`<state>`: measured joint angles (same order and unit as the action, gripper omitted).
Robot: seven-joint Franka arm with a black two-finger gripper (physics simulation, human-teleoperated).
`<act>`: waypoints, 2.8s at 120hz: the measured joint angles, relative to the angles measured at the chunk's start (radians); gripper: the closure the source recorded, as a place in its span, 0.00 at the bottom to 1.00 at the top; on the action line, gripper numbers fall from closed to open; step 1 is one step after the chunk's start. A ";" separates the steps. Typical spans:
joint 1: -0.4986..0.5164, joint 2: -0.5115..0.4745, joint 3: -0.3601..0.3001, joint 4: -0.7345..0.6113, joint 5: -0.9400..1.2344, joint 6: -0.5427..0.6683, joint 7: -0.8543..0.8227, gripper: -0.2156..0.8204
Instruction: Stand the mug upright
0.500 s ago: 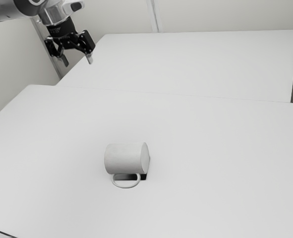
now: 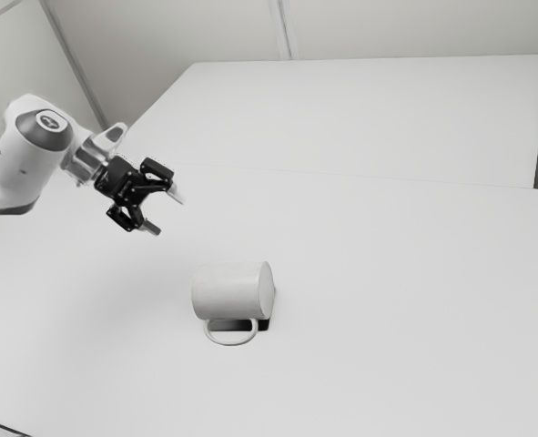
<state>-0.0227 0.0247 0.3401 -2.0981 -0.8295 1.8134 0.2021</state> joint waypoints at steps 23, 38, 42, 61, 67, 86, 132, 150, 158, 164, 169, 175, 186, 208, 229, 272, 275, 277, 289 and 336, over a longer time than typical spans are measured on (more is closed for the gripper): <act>0.039 -0.003 0.031 -0.171 -0.291 0.071 0.267 0.21; 0.049 0.000 0.036 -0.264 -0.411 0.078 0.424 0.21; 0.046 0.001 0.036 -0.281 -0.432 0.080 0.462 0.21; -0.002 0.025 0.036 -0.304 -0.493 0.087 0.618 0.21; -0.021 0.049 0.036 -0.306 -0.504 0.087 0.660 0.21; -0.012 0.086 0.036 -0.308 -0.525 0.085 0.776 0.21; -0.009 0.040 0.029 -0.374 -0.604 0.072 0.967 0.21; -0.014 0.033 0.024 -0.413 -0.651 0.050 1.007 0.21; -0.010 0.027 0.016 -0.425 -0.663 0.044 1.019 0.21; -0.009 0.023 0.010 -0.434 -0.669 0.041 1.027 0.21; -0.009 0.021 0.004 -0.440 -0.675 0.039 1.032 0.21; -0.009 0.020 -0.004 -0.445 -0.683 0.037 1.038 0.21; -0.008 0.020 -0.024 -0.448 -0.700 0.037 1.048 0.21; -0.022 0.020 -0.037 -0.447 -0.722 0.041 1.062 0.42; -0.011 0.015 -0.038 -0.447 -0.727 0.041 1.064 0.76; 0.006 -0.009 -0.077 -0.436 -0.764 0.040 1.067 0.94; 0.005 -0.010 -0.080 -0.435 -0.766 0.041 1.067 0.95; 0.004 -0.011 -0.082 -0.434 -0.767 0.042 1.068 0.95; -0.006 -0.032 -0.090 -0.432 -0.773 0.045 1.066 0.96; 0.064 -0.048 -0.256 -0.057 0.039 0.232 0.871 0.97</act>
<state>0.0415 -0.0237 0.0842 -2.1554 -0.7909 2.0457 1.0734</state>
